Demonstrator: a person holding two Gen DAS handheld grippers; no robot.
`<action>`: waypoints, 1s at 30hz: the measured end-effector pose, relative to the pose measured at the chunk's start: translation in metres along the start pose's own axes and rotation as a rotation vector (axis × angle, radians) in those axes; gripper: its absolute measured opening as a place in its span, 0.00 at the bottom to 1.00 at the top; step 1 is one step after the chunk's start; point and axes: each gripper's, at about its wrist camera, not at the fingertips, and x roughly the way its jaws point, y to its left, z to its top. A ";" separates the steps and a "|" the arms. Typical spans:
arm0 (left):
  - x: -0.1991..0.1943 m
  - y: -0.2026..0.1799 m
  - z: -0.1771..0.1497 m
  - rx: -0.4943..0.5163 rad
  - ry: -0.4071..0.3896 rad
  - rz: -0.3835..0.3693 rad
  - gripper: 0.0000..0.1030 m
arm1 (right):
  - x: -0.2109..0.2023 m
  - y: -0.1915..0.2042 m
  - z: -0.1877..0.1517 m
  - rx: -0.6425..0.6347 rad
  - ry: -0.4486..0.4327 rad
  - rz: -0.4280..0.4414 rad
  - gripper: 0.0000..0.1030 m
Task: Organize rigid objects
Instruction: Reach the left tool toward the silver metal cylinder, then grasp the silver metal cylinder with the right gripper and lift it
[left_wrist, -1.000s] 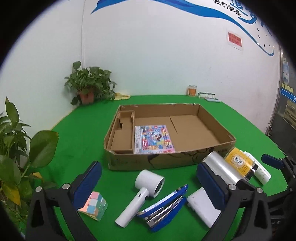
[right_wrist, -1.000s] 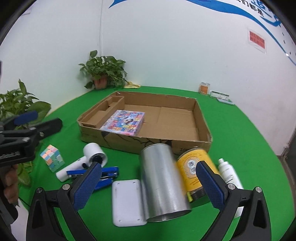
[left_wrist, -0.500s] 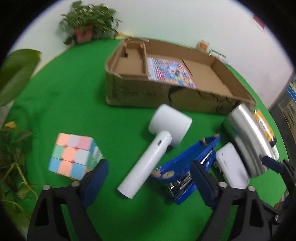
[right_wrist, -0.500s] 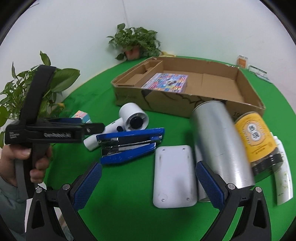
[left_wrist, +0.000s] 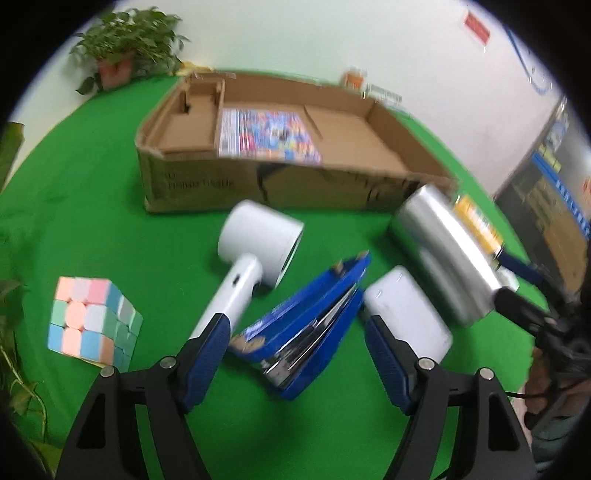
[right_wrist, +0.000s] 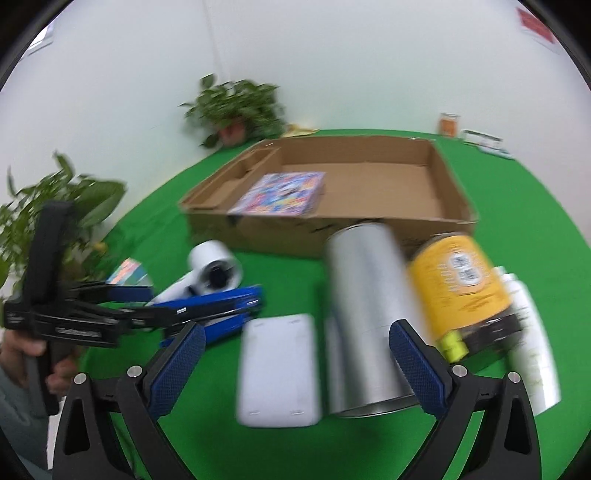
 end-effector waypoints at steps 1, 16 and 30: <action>-0.005 0.000 0.005 -0.018 -0.015 -0.033 0.74 | 0.001 -0.010 0.003 0.013 0.007 -0.029 0.98; 0.062 -0.092 0.037 -0.060 0.207 -0.520 0.74 | 0.004 -0.040 -0.035 0.035 0.079 -0.130 0.70; 0.095 -0.101 0.018 -0.113 0.369 -0.518 0.74 | -0.030 -0.093 -0.062 0.357 0.150 0.255 0.92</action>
